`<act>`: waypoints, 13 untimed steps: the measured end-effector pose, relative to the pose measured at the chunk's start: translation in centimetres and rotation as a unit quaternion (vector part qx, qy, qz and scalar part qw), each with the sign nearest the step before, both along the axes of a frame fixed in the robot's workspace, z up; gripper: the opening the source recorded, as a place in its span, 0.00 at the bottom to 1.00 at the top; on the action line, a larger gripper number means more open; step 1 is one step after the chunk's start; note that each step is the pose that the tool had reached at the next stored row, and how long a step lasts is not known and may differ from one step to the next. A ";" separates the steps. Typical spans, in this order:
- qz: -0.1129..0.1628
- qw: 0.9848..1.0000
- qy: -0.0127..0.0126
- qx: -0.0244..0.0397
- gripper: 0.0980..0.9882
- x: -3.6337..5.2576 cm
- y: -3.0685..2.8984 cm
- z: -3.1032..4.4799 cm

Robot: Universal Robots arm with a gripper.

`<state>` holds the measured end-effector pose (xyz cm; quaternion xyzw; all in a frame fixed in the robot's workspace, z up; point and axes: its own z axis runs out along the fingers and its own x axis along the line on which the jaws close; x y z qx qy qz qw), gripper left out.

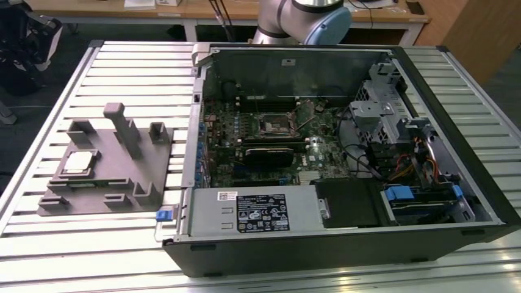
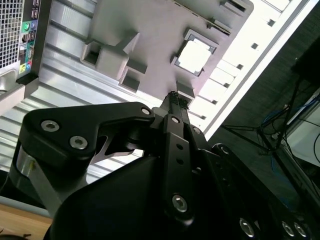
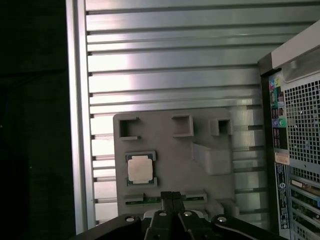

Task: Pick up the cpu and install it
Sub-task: 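Reach for the cpu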

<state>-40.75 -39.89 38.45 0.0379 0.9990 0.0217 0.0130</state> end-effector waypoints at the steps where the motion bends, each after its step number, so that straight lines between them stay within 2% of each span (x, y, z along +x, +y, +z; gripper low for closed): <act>1: 0.000 1.000 0.000 0.000 0.01 -0.15 0.00 -0.02; 13: 0.000 1.000 0.000 0.000 0.01 -1.83 0.00 -0.19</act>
